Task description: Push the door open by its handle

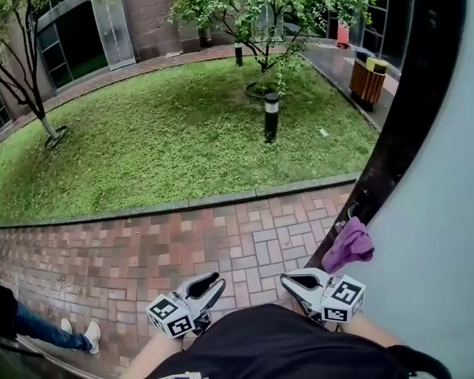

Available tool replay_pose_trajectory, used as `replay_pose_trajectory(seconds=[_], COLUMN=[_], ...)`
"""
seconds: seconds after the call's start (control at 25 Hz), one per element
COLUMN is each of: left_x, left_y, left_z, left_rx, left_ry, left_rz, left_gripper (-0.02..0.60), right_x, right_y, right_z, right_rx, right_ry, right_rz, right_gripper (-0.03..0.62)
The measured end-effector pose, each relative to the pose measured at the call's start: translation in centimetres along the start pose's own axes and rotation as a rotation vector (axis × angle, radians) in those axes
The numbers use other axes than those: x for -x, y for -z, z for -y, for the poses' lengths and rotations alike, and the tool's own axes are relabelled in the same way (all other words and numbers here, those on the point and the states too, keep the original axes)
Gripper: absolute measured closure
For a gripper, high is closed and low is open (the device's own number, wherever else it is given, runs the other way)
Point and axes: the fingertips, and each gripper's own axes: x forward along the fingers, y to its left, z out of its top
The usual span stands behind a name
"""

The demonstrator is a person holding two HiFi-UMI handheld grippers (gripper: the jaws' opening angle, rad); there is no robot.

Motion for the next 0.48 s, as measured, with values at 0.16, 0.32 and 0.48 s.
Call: replay_pose_trajectory(seconds=[0.16, 0.32, 0.48], left_x=[-0.9, -1.1, -0.1], left_y=[0.4, 0.5, 0.6], left_z=[0.5, 0.5, 0.5], left_rx=[0.003, 0.010, 0.017], left_ry=[0.021, 0.023, 0.033], left_rz=[-0.013, -0.017, -0.020], left_gripper=[0.476, 0.476, 0.477], right_x=[0.7, 0.8, 0.6], right_y=[0.4, 0.9, 0.7], right_z=[0.1, 0.3, -0.2], right_rx=[-0.007, -0.013, -0.013], right_ry=[0.009, 0.014, 0.030], right_rz=[-0.001, -0.007, -0.007], right_gripper=[0.594, 0.594, 0.594])
